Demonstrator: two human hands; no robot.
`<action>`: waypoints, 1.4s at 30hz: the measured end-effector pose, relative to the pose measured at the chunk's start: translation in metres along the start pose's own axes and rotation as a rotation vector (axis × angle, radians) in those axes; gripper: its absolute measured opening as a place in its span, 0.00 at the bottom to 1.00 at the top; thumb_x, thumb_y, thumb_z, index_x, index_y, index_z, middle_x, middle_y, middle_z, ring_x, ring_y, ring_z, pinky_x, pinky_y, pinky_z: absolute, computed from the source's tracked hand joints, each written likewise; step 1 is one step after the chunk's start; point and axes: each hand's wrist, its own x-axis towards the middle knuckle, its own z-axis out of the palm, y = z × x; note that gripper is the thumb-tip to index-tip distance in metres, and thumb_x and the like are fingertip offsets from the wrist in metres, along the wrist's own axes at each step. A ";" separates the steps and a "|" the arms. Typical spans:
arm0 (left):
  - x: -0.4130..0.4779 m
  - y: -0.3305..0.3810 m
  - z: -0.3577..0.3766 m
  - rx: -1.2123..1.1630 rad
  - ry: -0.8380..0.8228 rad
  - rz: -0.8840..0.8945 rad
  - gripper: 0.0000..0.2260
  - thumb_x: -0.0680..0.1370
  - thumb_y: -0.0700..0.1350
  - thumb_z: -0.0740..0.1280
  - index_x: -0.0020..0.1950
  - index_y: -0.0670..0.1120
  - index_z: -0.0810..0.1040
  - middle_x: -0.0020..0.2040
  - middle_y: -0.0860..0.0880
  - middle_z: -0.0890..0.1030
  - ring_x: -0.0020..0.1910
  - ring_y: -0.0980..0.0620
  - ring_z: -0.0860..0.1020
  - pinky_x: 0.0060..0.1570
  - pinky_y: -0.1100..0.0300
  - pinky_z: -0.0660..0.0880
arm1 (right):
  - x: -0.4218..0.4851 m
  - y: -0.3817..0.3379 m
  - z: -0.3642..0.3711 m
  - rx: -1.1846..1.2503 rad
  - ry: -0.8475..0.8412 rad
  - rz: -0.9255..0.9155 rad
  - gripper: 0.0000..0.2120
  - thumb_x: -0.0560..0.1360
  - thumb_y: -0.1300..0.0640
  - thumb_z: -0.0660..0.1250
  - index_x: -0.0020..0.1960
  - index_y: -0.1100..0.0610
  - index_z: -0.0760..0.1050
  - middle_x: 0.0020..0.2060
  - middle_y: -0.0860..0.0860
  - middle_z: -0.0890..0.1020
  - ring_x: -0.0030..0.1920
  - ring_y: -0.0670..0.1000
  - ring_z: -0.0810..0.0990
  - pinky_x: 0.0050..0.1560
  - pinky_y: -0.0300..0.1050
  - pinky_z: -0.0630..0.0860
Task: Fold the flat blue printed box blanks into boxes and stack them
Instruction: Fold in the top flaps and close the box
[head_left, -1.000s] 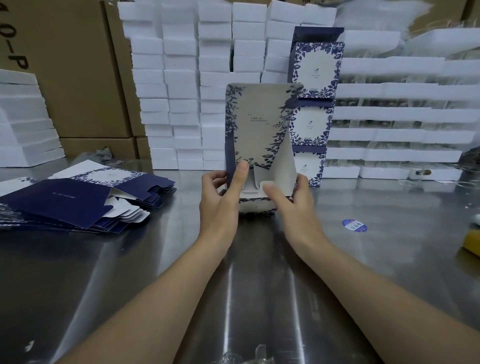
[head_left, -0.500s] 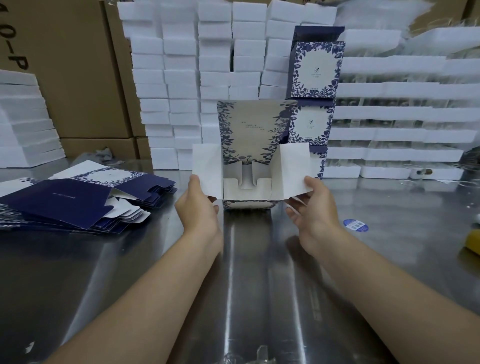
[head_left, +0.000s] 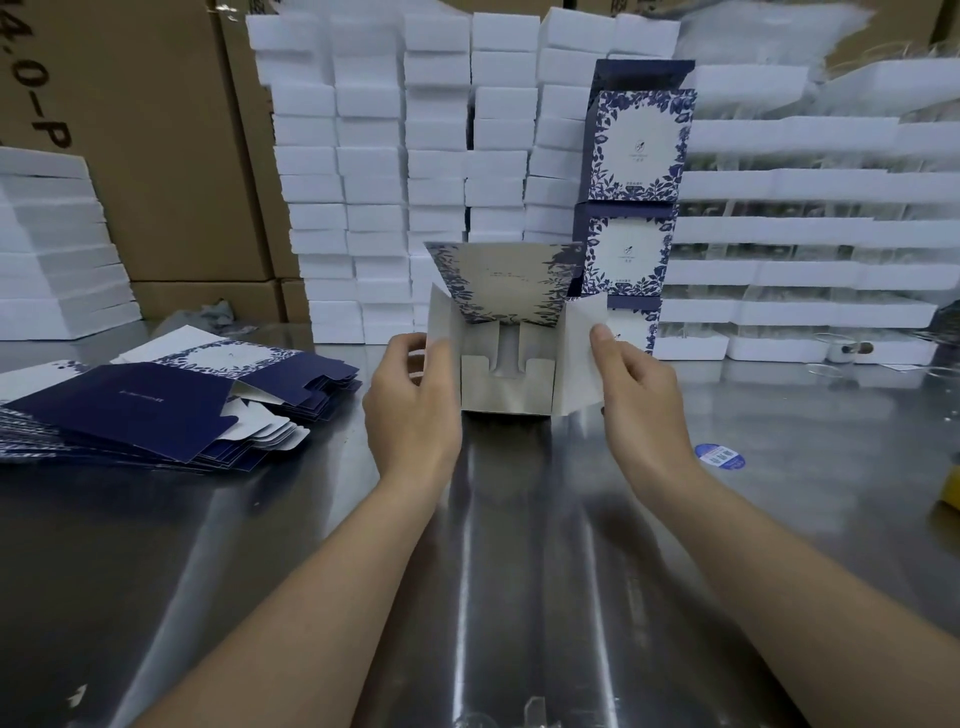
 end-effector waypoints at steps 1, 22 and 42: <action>0.002 -0.001 0.000 -0.003 0.015 0.009 0.10 0.78 0.61 0.63 0.47 0.58 0.80 0.43 0.60 0.82 0.41 0.68 0.77 0.43 0.59 0.72 | 0.001 0.000 0.001 -0.016 -0.011 -0.021 0.25 0.86 0.43 0.61 0.37 0.51 0.55 0.31 0.44 0.58 0.35 0.48 0.57 0.42 0.50 0.60; 0.019 0.000 -0.005 -0.359 0.001 -0.368 0.14 0.84 0.52 0.70 0.41 0.49 0.74 0.37 0.51 0.67 0.37 0.52 0.65 0.29 0.65 0.74 | 0.015 -0.008 -0.018 0.099 0.323 0.190 0.09 0.80 0.47 0.72 0.51 0.49 0.74 0.45 0.47 0.78 0.41 0.50 0.77 0.45 0.45 0.73; -0.025 0.015 0.012 -0.141 -0.187 0.243 0.12 0.77 0.43 0.61 0.34 0.46 0.67 0.31 0.54 0.66 0.34 0.55 0.63 0.34 0.57 0.59 | -0.005 -0.010 -0.001 -0.955 -0.540 -0.003 0.14 0.84 0.49 0.51 0.51 0.48 0.75 0.57 0.57 0.83 0.54 0.62 0.79 0.58 0.56 0.79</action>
